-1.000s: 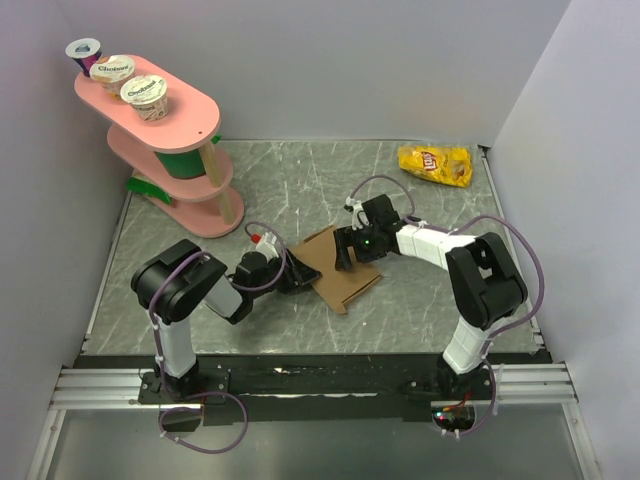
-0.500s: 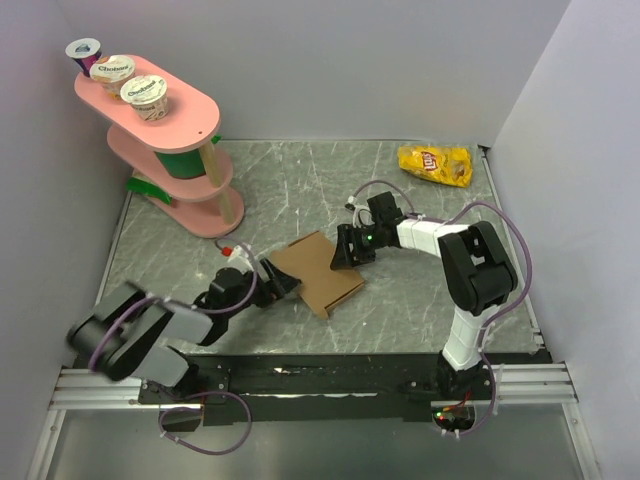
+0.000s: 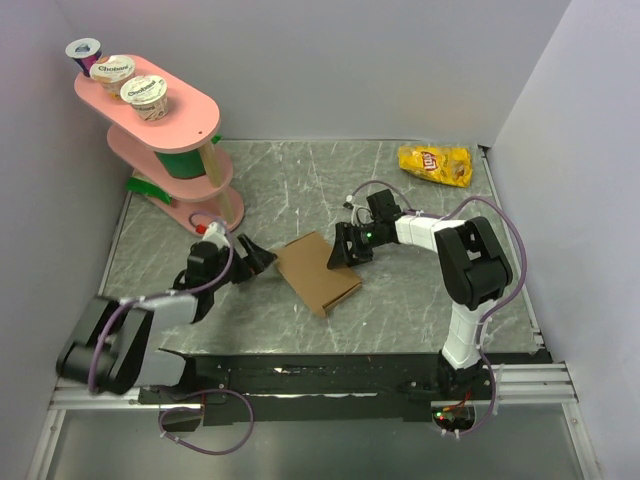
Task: Fold the paper box
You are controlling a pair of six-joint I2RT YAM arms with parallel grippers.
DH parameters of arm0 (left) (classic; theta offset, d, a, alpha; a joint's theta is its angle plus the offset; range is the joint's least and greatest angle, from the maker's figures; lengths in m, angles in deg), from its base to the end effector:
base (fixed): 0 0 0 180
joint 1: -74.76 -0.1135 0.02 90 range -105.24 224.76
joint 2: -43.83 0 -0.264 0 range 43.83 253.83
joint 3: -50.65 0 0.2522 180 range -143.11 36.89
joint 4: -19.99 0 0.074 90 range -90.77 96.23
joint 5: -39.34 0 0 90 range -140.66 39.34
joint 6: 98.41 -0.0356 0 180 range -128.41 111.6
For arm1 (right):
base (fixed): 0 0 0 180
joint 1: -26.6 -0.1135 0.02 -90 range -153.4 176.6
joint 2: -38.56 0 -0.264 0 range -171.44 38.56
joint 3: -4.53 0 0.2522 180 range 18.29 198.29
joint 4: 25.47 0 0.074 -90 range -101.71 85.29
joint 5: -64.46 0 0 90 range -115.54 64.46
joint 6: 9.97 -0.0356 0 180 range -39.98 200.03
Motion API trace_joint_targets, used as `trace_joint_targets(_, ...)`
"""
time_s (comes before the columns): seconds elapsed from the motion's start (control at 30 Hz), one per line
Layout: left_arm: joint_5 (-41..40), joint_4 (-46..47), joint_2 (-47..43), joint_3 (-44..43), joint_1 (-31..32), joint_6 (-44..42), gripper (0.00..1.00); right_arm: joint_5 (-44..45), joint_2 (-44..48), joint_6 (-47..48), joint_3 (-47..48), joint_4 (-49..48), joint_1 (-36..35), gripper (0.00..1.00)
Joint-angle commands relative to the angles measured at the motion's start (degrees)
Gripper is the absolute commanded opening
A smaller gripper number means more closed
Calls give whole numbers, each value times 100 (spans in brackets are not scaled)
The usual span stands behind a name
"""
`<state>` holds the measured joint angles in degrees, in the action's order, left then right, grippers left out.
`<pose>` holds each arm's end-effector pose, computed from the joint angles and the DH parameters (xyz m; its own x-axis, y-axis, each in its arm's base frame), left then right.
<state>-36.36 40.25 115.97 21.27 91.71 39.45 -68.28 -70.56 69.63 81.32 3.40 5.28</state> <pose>0.2121 -0.0738 0.1520 -0.6169 -0.5631 -0.5498 0.0646 0.6600 -0.7485 0.3339 0.1562 0.1403 -0.9061 -0.2113 -0.3665 -0.4148 0.6135 0.6719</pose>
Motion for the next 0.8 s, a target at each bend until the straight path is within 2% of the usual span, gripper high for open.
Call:
trace_joint_targets(0.0, 898, 691, 941, -609, -166, -488, 95, 591, -154, 292, -106, 457, 23, 85)
trace_joint_targets(0.13, 1030, 878, 1530, -1091, -166, -698, 89, 872, 84, 362, -89, 562, 23, 99)
trace_joint_targets(0.27, 1074, 870, 2136, -1391, -166, -900, 75, 1345, 434, 459, -167, 502, 14, 100)
trace_joint_targets(0.33, 1118, 799, 2321, -1540, -174, -1040, 63, 1662, 882, 503, -386, 344, 5, 100)
trace_joint_targets(0.43, 1250, 878, 2568, -1559, -166, -1129, 53, 2706, 1752, 608, -800, -104, -170, 100)
trace_joint_targets(0.5, 1355, 992, 2665, -1567, -166, -1147, 45, 3533, 2323, 862, -975, -332, -546, 100)
trace_joint_targets(0.57, 1461, 1036, 2709, -1559, -166, -1156, 42, 4078, 2675, 995, -1011, -412, -960, 100)
trace_joint_targets(0.63, 1548, 1072, 2683, -1524, -166, -1147, 41, 4791, 2817, 1267, -942, -457, -1584, 100)
trace_joint_targets(0.77, 1550, 993, 2368, -1435, -174, -1103, 43, 5319, 2695, 1285, -617, -360, -2480, 100)
